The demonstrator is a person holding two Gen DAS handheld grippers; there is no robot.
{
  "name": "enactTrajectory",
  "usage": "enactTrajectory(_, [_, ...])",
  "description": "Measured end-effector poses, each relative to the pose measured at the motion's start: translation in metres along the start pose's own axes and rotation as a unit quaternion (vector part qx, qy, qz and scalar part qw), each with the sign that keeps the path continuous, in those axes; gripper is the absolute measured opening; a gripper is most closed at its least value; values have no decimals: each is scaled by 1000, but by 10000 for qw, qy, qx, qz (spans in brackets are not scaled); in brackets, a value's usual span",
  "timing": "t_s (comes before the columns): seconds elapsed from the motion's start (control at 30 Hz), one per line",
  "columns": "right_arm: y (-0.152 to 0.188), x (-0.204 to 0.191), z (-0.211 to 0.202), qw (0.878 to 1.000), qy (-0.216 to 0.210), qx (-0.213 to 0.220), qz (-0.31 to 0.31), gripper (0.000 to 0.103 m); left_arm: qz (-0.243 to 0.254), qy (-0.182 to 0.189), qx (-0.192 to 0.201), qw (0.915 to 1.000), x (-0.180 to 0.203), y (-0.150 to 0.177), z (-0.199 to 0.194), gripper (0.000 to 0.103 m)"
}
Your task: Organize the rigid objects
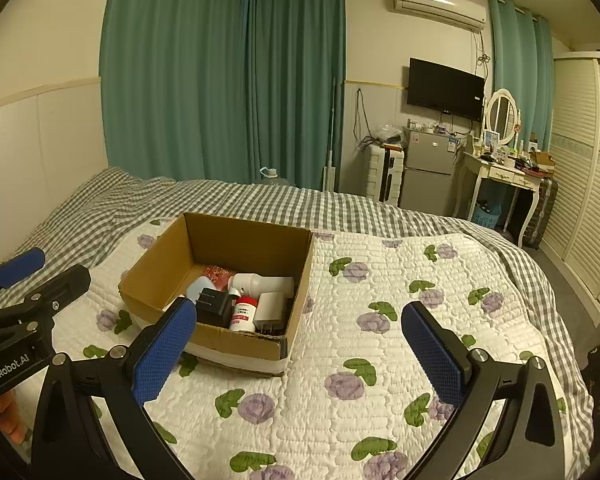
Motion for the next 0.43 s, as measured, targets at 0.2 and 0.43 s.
enactTrajectory(0.2, [1, 0, 0, 10000, -15, -24, 5, 103, 36, 10, -28, 10000, 1, 1, 1, 79])
enactTrajectory(0.43, [3, 0, 1, 10000, -8, -58, 22, 103, 44, -9, -50, 10000, 1, 2, 2, 79])
Point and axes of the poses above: each gripper's, at about its wrist camera, not at the fingertips, and z roughly the way its jaws point, x to its right, y to its underside, the point moved 8 cm from there along z, roughly the way its jaws point
